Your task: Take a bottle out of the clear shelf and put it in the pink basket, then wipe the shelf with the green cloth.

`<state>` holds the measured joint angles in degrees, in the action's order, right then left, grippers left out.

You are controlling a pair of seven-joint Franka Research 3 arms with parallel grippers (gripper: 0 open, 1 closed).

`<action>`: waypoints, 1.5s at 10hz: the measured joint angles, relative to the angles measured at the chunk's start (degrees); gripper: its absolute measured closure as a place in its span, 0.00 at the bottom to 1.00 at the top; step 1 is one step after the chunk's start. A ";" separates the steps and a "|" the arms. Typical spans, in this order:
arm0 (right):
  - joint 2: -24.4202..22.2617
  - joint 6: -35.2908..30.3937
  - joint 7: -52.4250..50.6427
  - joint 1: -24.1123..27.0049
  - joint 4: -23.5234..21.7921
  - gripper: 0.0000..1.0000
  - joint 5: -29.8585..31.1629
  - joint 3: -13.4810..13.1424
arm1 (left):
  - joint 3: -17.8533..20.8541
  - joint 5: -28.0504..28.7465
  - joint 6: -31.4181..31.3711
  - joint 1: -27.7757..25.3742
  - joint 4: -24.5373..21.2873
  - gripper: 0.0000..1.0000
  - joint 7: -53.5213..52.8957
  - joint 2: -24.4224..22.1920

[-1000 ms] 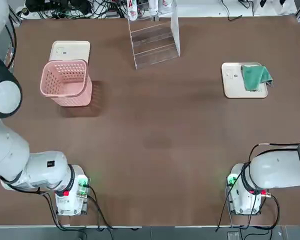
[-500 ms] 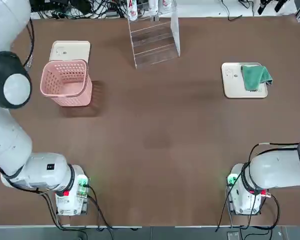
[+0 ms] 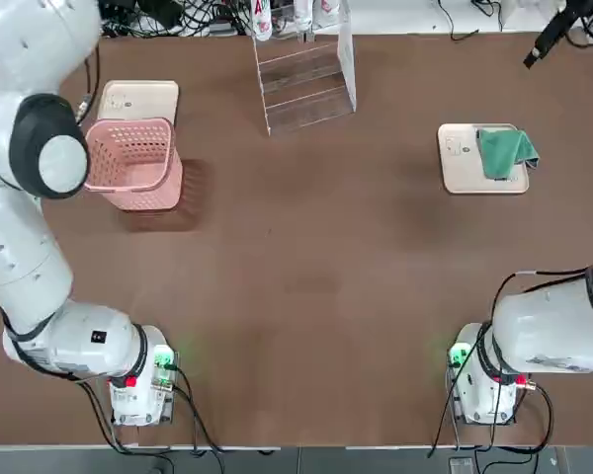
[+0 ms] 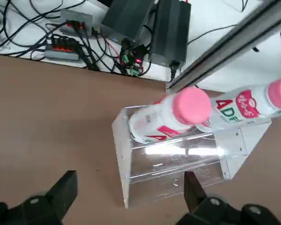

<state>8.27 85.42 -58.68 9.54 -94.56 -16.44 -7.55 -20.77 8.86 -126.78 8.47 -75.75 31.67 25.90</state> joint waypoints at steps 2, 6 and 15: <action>6.07 0.16 -10.40 4.69 -0.50 0.00 -2.76 -0.05 | 0.97 7.85 -3.87 3.41 0.12 0.00 0.18 2.12; 18.71 3.15 -20.63 12.75 3.27 0.00 -6.76 -0.08 | 4.93 13.59 -15.86 4.28 0.63 0.01 -0.24 5.50; 35.89 8.61 -24.57 16.70 18.18 0.00 -9.60 0.34 | 14.85 13.80 -23.15 14.63 3.70 0.01 -0.33 10.08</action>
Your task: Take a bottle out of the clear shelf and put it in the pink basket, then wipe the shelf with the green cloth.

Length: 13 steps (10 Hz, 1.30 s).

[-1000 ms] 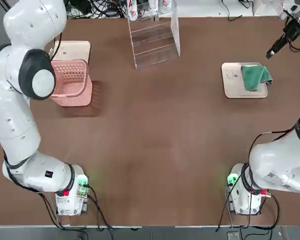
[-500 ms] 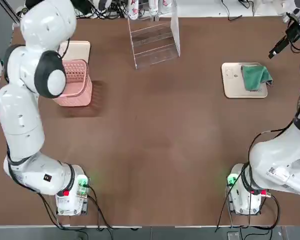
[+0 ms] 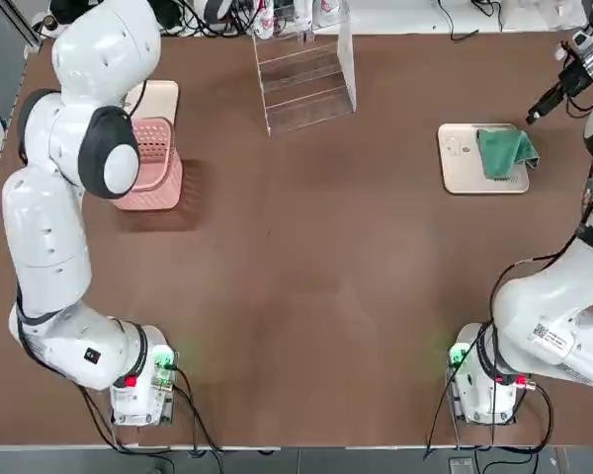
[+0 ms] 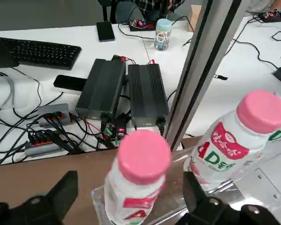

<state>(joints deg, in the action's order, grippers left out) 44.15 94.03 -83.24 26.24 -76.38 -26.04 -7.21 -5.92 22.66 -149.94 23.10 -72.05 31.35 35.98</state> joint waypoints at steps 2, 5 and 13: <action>1.51 1.66 -1.93 0.00 1.58 0.00 -0.23 0.09 | 0.12 0.00 -0.01 -0.08 0.02 0.04 0.01 0.00; 3.81 2.02 -3.82 0.00 4.80 0.00 -0.44 0.70 | 0.14 0.00 -0.07 -0.21 0.07 0.20 0.05 0.00; 7.81 2.18 -5.97 0.69 5.37 0.00 -2.88 1.12 | 1.41 0.00 -0.93 -0.50 1.35 0.55 0.94 0.00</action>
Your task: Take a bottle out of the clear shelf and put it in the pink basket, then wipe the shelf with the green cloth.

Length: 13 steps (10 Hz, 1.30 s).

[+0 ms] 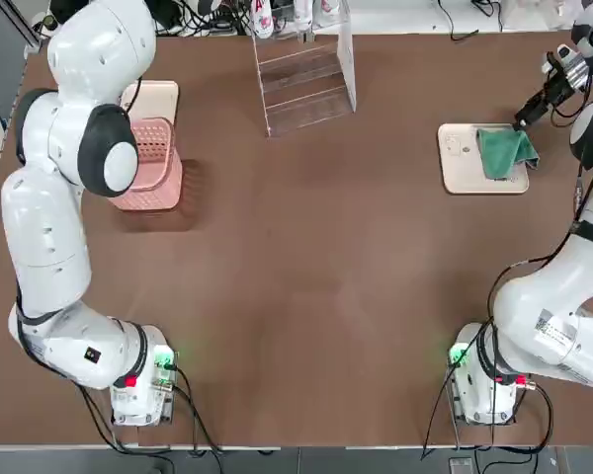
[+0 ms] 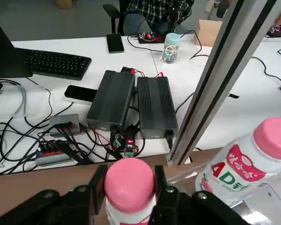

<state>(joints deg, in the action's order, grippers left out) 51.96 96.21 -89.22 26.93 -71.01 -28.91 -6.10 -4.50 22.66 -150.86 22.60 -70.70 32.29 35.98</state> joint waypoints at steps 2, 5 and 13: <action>0.01 -0.08 -1.91 0.12 0.06 0.00 0.27 -0.04 | 0.21 0.00 0.08 -0.04 0.07 0.55 1.89 0.00; 0.06 -0.10 -4.19 0.19 0.08 0.00 1.06 -0.09 | 0.23 -1.22 1.17 -0.43 0.36 0.55 4.47 -1.59; 0.86 -0.10 -4.49 0.11 0.11 0.23 1.15 0.02 | 0.47 -3.88 33.61 -6.90 -0.55 0.55 4.44 -17.43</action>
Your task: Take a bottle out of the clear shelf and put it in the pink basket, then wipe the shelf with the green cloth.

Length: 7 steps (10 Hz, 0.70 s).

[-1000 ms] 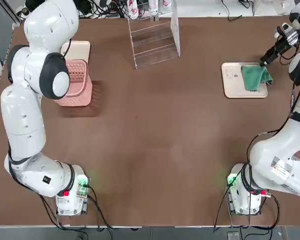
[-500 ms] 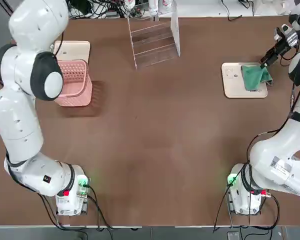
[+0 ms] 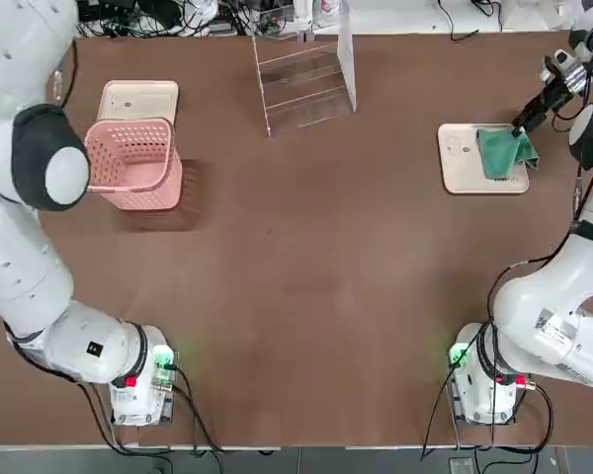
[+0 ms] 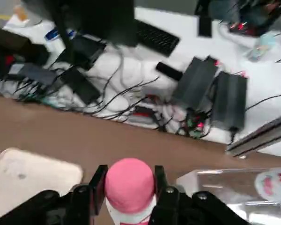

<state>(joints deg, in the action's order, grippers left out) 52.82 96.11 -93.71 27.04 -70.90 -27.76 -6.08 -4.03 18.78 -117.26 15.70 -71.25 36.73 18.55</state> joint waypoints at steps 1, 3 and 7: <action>0.00 0.01 0.03 -0.10 0.00 0.25 0.01 0.03 | 0.02 0.01 2.58 -1.90 -2.38 0.55 -0.15 -1.67; 0.19 0.25 0.05 -0.25 -0.01 0.26 0.03 0.09 | 0.14 0.72 2.74 -6.09 -10.72 0.55 -0.52 -5.97; 1.38 1.35 0.01 -0.09 -0.04 0.24 0.41 0.00 | 0.14 13.48 -4.01 -11.79 -41.50 0.55 21.12 -23.33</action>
<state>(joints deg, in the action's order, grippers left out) 54.20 97.45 -93.70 26.95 -70.94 -27.35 -6.08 -3.89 32.26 -121.26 3.91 -112.75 57.84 -4.78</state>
